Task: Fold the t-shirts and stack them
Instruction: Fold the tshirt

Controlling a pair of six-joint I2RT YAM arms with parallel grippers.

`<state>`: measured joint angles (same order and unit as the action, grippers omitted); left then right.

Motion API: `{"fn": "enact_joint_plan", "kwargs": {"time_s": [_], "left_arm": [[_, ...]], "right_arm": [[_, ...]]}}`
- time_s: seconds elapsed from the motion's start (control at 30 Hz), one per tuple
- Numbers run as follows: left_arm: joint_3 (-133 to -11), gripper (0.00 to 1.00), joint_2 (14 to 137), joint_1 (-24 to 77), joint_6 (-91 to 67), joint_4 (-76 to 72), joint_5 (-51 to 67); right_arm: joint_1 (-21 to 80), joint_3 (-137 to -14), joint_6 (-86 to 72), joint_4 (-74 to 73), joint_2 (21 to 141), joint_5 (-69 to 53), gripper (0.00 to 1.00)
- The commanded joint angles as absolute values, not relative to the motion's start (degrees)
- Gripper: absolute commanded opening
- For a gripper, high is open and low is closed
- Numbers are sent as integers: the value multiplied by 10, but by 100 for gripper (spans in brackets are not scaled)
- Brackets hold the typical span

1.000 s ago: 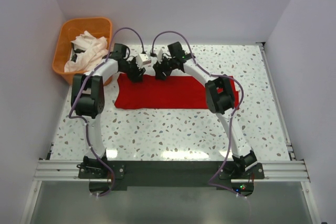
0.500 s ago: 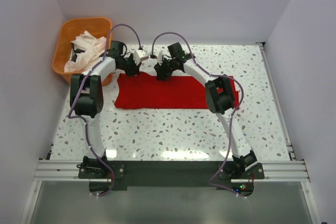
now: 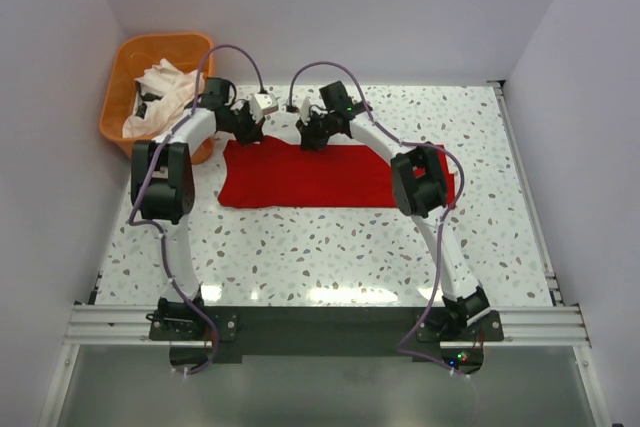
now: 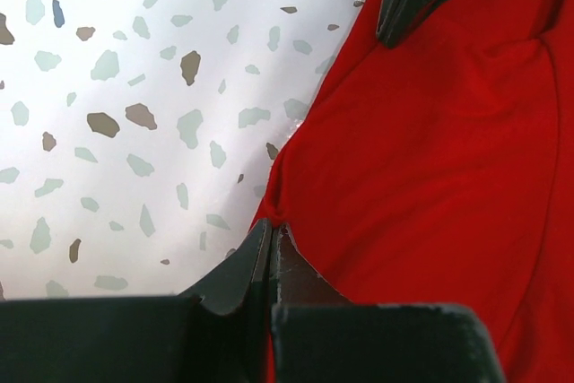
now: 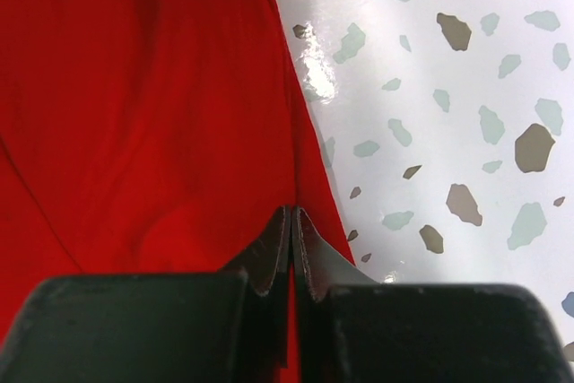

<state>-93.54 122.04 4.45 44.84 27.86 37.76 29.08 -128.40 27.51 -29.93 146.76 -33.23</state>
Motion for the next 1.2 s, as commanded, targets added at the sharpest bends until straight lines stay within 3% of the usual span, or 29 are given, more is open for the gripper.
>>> {"fn": "enact_joint_plan", "kwargs": {"time_s": [0.0, 0.73, 0.83, 0.9, 1.17], "left_arm": [[-940, 0, 1202, 34, 466, 259, 411], [-839, 0, 1120, 25, 515, 207, 439], [-838, 0, 1123, 25, 519, 213, 444], [-839, 0, 1127, 25, 522, 214, 446], [-838, 0, 1127, 25, 552, 227, 441]], "right_arm": [[289, -1274, 283, -289, 1413, -355, 0], [295, -1196, 293, -272, 1340, -353, 0], [295, -1228, 275, -297, 1367, -338, 22], [293, -1263, 258, -322, 1395, -333, 29], [284, -1289, 191, -327, 1422, -321, 38]]}}
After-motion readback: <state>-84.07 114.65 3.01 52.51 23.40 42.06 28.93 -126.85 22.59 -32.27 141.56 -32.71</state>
